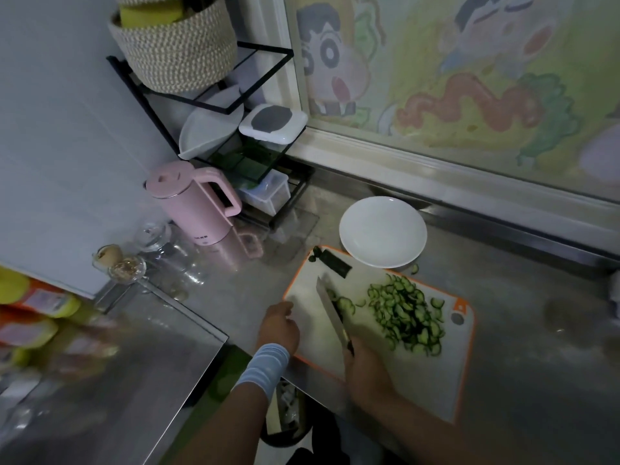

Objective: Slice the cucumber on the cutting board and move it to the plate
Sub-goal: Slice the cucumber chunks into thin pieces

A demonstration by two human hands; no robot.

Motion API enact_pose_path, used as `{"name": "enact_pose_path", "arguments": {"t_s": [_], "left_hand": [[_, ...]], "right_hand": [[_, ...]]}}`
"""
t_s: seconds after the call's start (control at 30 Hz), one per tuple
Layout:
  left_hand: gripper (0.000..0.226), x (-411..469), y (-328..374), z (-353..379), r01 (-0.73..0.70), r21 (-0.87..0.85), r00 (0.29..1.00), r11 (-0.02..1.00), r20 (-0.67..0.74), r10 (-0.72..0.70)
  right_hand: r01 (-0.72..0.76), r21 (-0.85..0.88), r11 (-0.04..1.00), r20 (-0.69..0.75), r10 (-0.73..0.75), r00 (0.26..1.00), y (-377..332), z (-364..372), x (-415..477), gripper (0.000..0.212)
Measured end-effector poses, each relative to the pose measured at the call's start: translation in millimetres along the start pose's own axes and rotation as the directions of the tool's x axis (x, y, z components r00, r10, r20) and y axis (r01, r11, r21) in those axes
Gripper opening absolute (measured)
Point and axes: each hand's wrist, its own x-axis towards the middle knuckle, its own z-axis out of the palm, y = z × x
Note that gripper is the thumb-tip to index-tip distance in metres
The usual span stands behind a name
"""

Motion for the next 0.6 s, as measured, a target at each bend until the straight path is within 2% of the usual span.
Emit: {"name": "enact_pose_path", "arguments": {"t_s": [0.17, 0.33, 0.53, 0.6], "left_hand": [[0.049, 8.6, 19.3, 16.7, -0.1, 0.144, 0.991, 0.984, 0.097, 0.087], [0.057, 16.0, 45.7, 38.1, -0.2, 0.206, 0.965, 0.958, 0.209, 0.157], [0.066, 15.0, 81.7, 65.1, -0.352, 0.116, 0.904, 0.929, 0.299, 0.305], [0.066, 12.7, 90.4, 71.6, -0.363, 0.121, 0.894, 0.924, 0.325, 0.308]], "right_hand": [[-0.123, 0.034, 0.992, -0.114, 0.126, 0.986, 26.0, -23.9, -5.1, 0.035], [-0.122, 0.082, 0.989, -0.105, 0.13, 0.986, 41.4, -43.7, -12.0, 0.017], [-0.084, 0.001, 0.996, -0.253, 0.081, 0.964, 39.7, -64.6, -16.2, 0.013], [-0.094, -0.029, 0.995, -0.295, 0.082, 0.952, 41.7, -76.0, -10.9, 0.016]]}}
